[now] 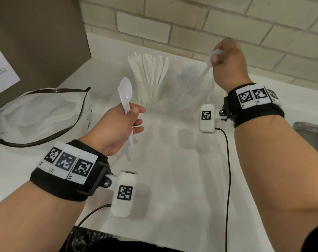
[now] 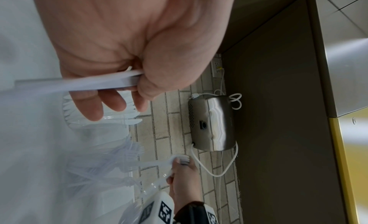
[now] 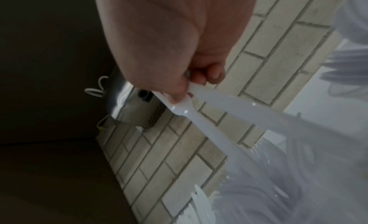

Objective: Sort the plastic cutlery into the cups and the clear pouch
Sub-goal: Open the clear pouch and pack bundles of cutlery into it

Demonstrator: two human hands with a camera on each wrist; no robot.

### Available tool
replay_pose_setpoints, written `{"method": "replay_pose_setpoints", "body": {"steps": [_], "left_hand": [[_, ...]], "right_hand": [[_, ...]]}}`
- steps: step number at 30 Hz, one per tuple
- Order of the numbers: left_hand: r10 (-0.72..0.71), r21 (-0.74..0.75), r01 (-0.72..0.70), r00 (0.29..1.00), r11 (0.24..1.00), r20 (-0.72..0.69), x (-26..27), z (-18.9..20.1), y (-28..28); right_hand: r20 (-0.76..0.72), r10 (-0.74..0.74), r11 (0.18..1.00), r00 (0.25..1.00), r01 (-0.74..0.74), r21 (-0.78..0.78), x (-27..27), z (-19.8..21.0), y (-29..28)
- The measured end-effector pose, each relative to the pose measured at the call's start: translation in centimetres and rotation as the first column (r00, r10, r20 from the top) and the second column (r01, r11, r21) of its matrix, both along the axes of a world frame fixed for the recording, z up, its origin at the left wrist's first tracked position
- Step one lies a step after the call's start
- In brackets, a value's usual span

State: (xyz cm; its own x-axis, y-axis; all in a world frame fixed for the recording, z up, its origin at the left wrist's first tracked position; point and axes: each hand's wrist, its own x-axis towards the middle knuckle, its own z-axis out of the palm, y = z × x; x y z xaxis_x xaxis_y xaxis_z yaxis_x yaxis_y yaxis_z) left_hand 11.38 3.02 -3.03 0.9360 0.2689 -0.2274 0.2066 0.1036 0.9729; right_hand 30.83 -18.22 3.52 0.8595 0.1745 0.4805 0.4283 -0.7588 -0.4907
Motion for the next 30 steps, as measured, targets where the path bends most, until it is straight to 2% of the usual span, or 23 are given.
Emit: {"method": "replay_pose_setpoints", "body": {"steps": [4, 6, 9, 12, 15, 17, 20, 22, 23, 25, 27, 29, 30], "left_hand": [[-0.005, 0.002, 0.005, 1.0, 1.0, 0.0, 0.1, 0.1, -0.3], [-0.001, 0.002, 0.001, 1.0, 1.0, 0.0, 0.1, 0.1, -0.2], [0.012, -0.006, -0.012, 1.0, 1.0, -0.002, 0.2, 0.1, 0.2], [0.013, -0.011, -0.013, 1.0, 1.0, -0.005, 0.3, 0.2, 0.3], [0.004, -0.02, -0.004, 1.0, 1.0, -0.005, 0.3, 0.1, 0.0], [-0.004, -0.018, 0.004, 1.0, 1.0, -0.008, 0.3, 0.2, -0.3], [-0.023, -0.022, 0.022, 0.999, 1.0, -0.025, 0.3, 0.3, -0.6], [-0.045, -0.012, 0.044, 0.997, 0.999, -0.062, 0.3, 0.4, -0.9], [-0.059, -0.012, 0.058, 0.995, 0.998, -0.076, 0.3, 0.5, -1.1], [-0.088, -0.038, 0.085, 0.993, 0.996, -0.081, 0.3, 0.6, -1.5], [-0.128, -0.04, 0.125, 0.989, 0.991, -0.079, 0.4, 0.8, -2.1], [-0.178, -0.02, 0.177, 0.981, 0.984, -0.077, 0.4, 1.1, -2.7], [-0.201, -0.012, 0.2, 0.977, 0.98, -0.072, 0.4, 1.2, -3.0]], "right_hand": [[-0.11, 0.016, 0.982, 0.994, -0.036, -0.184, 0.3, -1.1, 1.6], [-0.138, -0.001, 0.975, 0.99, -0.03, -0.222, 0.6, -1.4, 1.8], [-0.059, -0.008, 0.996, 0.998, 0.002, -0.092, 1.0, -0.8, 1.7], [0.065, 0.038, 0.998, 0.997, -0.042, 0.055, 1.0, -0.8, 1.8], [0.001, 0.066, 0.997, 0.998, -0.066, 0.048, 0.8, -2.2, 1.9], [-0.11, 0.02, 0.993, 0.994, -0.032, -0.111, 0.5, -2.9, 2.1], [-0.239, -0.117, 0.878, 0.964, -0.012, -0.479, -0.2, -3.9, 2.3], [-0.25, -0.161, 0.825, 0.955, -0.009, -0.565, -0.6, -3.9, 2.4], [-0.228, -0.158, 0.839, 0.961, 0.009, -0.544, -0.9, -3.6, 2.4], [-0.168, -0.064, 0.927, 0.984, -0.004, -0.375, -2.1, -2.7, 2.7], [-0.208, 0.168, 0.98, 0.964, -0.186, -0.07, -4.5, -1.8, 3.5], [-0.378, 0.404, 0.915, 0.833, -0.366, 0.172, -7.6, -1.1, 4.5], [-0.463, 0.473, 0.88, 0.75, -0.427, 0.208, -8.9, -1.0, 4.9]]}}
